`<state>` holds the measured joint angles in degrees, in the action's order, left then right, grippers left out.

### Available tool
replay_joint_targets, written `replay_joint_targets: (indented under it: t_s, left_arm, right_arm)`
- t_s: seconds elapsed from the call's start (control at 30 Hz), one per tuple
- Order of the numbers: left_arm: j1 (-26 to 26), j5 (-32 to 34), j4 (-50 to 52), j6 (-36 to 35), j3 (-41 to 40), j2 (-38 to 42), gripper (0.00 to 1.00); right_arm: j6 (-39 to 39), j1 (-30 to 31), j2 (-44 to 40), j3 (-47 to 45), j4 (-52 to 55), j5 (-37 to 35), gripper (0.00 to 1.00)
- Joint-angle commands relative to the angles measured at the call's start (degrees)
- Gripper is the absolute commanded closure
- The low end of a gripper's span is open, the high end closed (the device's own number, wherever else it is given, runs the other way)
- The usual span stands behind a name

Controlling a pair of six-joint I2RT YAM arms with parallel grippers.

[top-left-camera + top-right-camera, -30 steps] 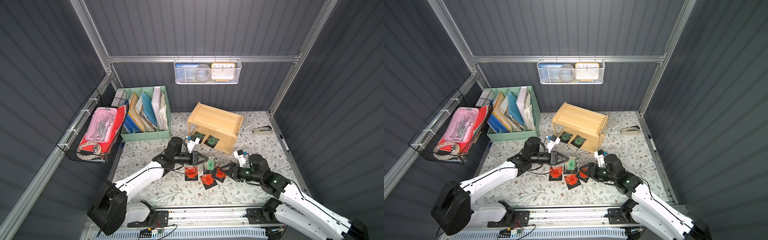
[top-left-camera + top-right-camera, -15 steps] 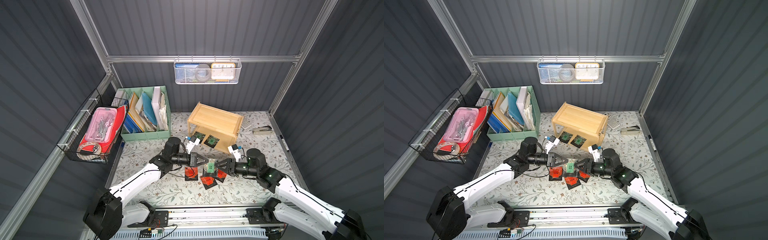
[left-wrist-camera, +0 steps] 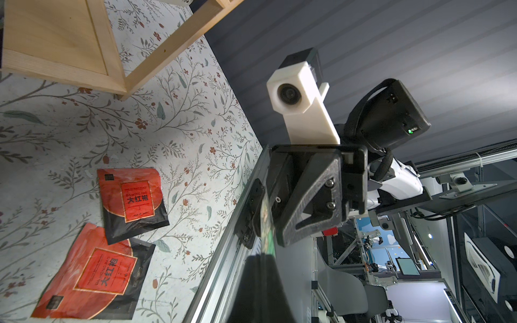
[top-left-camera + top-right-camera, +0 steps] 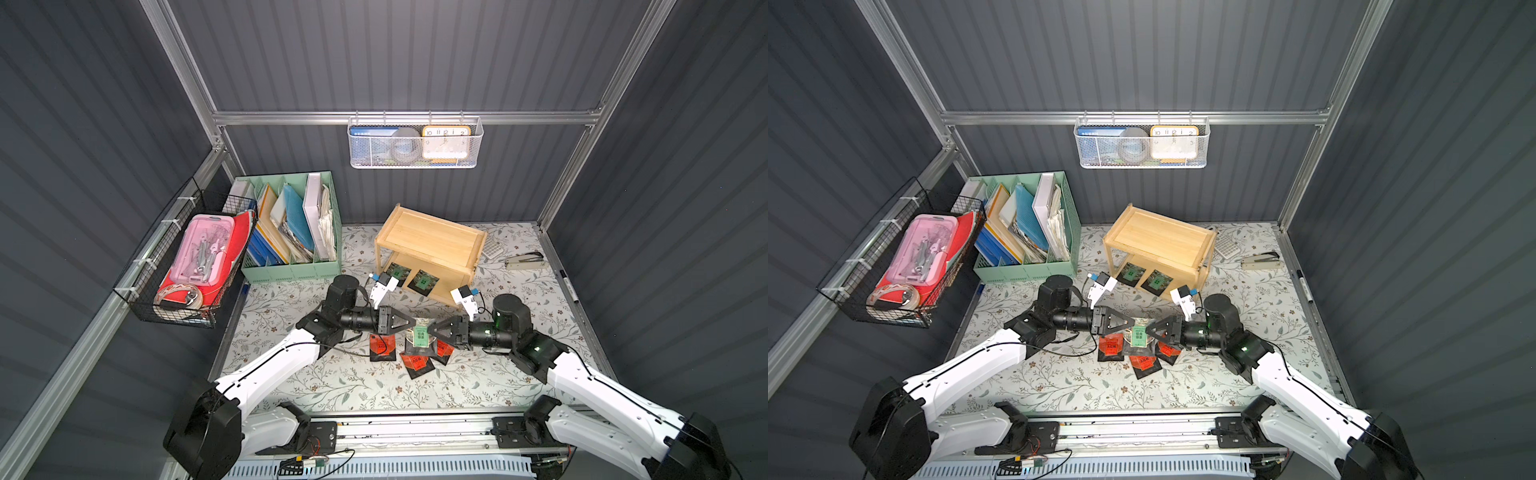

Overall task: Place the tea bags on the shelf by color
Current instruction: Pick up the tea bag from the center of the board.

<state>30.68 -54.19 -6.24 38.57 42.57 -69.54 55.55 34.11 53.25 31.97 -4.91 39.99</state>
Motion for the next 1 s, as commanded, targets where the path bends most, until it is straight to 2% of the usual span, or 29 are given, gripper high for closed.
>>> replay_joint_targets:
  t_s: [0.0, 0.17, 0.2, 0.27, 0.4, 0.47, 0.57, 0.67, 0.77, 0.97]
  left_arm:
    - [-0.4, -0.6, -0.5, 0.3, -0.5, 1.2, 1.00]
    - [-0.6, 0.3, 0.1, 0.4, -0.4, 1.3, 1.00]
    - [-0.6, 0.9, 0.5, 0.4, -0.3, 1.3, 0.97]
    - [-0.7, 2.4, 1.4, 0.6, 0.0, 1.3, 0.79]
    - [-0.8, 4.6, 0.9, 2.2, -0.1, 1.7, 0.55]
    - [-0.9, 6.9, 1.1, 3.4, -0.2, 2.3, 0.35]
    - [-1.1, 11.0, 0.1, 6.8, -0.8, 3.6, 0.18]
    - [-1.2, 17.1, 0.1, 11.4, -1.9, 5.4, 0.09]
    - [-1.2, 22.9, -0.3, 17.5, -3.6, 7.3, 0.08]
    - [-1.1, 29.7, -0.4, 27.3, -5.8, 12.0, 0.03]
  right_arm:
    - [0.1, -0.1, -0.9, 0.6, -1.4, 1.3, 0.80]
    - [0.3, -0.1, -1.5, 0.5, -1.4, 1.2, 0.88]
    - [0.3, -0.2, -1.6, 0.4, -1.4, 1.2, 0.91]
    - [0.6, -0.2, -1.6, 0.5, -1.4, 1.2, 0.94]
    - [1.0, -0.1, -1.5, 0.5, -1.1, 0.9, 0.99]
    - [0.9, -0.1, -1.4, 0.5, -0.3, 0.4, 1.00]
    - [0.9, -0.1, -2.0, 0.8, 2.9, -2.3, 1.00]
    - [2.7, -0.1, -3.4, 0.3, 5.4, -6.5, 1.00]
    - [6.8, 0.0, -5.7, -1.0, 5.0, -12.1, 1.00]
    - [12.8, 0.1, -11.0, -2.8, 4.9, -23.1, 1.00]
